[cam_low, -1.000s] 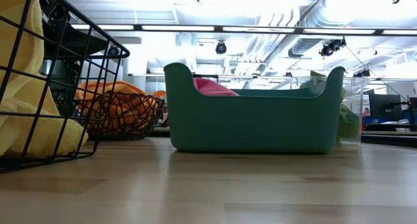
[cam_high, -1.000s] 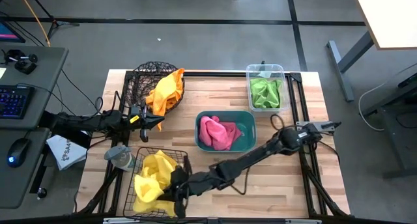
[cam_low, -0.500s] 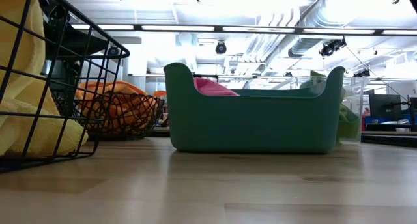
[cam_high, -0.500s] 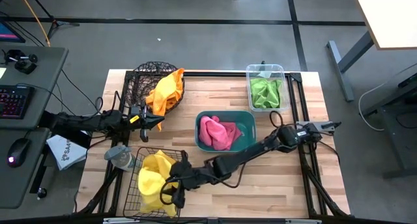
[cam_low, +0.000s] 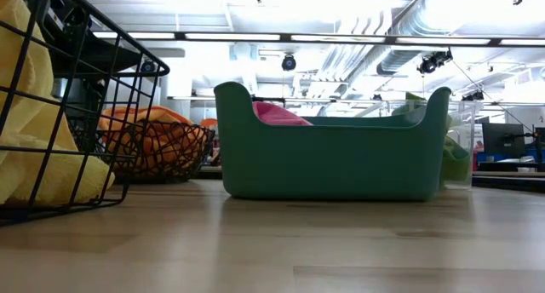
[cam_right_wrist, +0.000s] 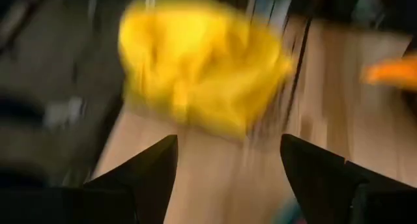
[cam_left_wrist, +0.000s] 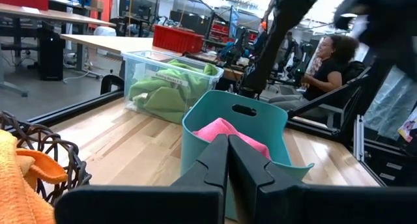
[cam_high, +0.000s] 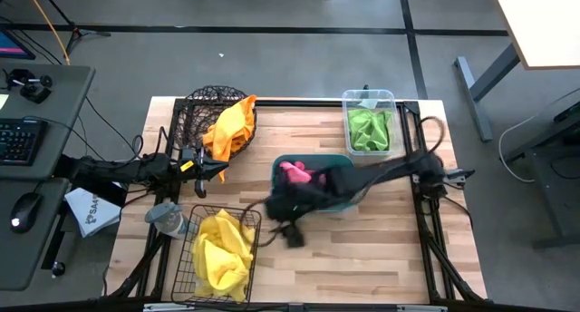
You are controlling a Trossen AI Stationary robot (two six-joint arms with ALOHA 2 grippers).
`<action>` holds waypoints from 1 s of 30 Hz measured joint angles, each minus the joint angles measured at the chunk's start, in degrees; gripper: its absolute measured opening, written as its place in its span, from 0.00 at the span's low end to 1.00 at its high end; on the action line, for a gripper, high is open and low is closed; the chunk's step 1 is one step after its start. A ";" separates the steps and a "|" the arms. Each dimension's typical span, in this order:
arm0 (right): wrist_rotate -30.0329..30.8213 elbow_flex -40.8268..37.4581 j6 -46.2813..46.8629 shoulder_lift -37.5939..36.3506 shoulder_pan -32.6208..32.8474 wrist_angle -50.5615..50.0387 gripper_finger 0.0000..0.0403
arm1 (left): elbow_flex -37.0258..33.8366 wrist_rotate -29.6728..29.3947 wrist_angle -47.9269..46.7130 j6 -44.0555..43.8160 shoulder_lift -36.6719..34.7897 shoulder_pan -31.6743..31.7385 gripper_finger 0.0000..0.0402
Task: Sort microfiber towel by color & place in baskets
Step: Return to Home Position
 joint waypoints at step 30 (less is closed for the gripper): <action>1.58 -111.51 17.27 -94.79 -13.98 59.82 0.05 | 0.01 0.02 0.00 -0.02 0.00 0.00 0.00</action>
